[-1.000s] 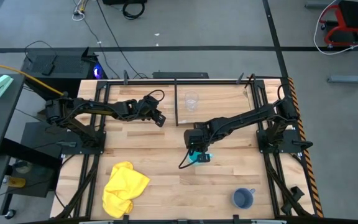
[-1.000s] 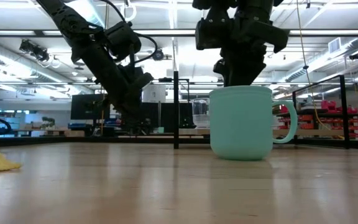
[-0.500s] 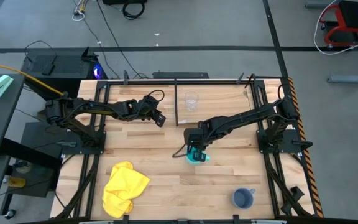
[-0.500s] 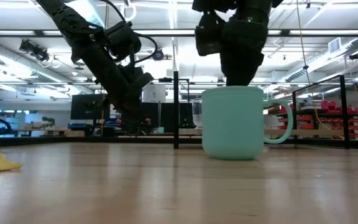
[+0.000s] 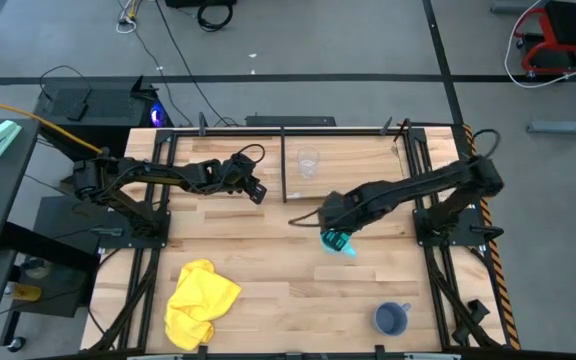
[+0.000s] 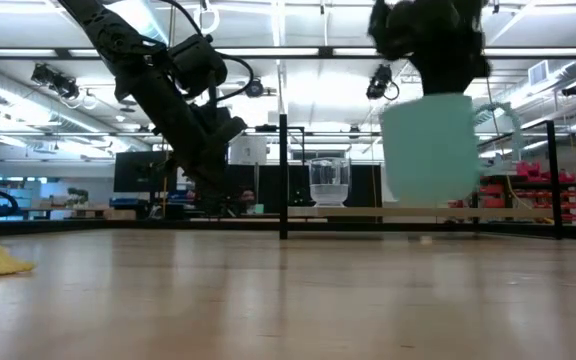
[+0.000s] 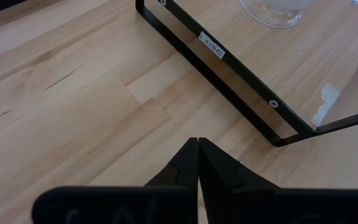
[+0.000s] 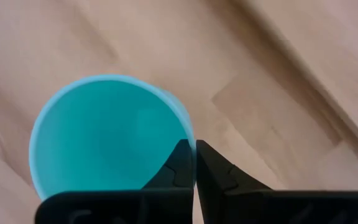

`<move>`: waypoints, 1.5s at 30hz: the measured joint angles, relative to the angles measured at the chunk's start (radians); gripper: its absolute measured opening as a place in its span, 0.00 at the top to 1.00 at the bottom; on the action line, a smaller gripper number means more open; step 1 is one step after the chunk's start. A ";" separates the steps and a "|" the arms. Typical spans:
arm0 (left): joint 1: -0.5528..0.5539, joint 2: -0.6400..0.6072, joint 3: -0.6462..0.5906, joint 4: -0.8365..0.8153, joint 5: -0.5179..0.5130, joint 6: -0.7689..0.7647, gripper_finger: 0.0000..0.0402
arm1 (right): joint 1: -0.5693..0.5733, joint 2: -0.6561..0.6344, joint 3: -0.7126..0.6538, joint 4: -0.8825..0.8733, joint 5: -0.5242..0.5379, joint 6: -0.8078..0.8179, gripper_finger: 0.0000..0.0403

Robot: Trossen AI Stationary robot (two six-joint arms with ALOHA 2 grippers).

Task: Stack small to large cups/mugs on shelf
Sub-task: Put the light blue mug on the shelf

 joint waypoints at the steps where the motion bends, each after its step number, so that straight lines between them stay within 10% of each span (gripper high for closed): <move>1: 0.000 0.000 0.000 0.001 0.000 0.000 0.95 | 0.008 -0.026 -0.012 0.001 0.025 0.061 0.99; 19: -0.016 0.000 0.000 0.016 0.000 -0.012 0.95 | 0.075 -0.351 -0.527 0.301 0.008 0.642 0.99; 45: -0.016 0.000 0.000 0.015 -0.007 -0.013 0.92 | 0.184 -0.363 -0.550 0.377 0.070 0.628 0.80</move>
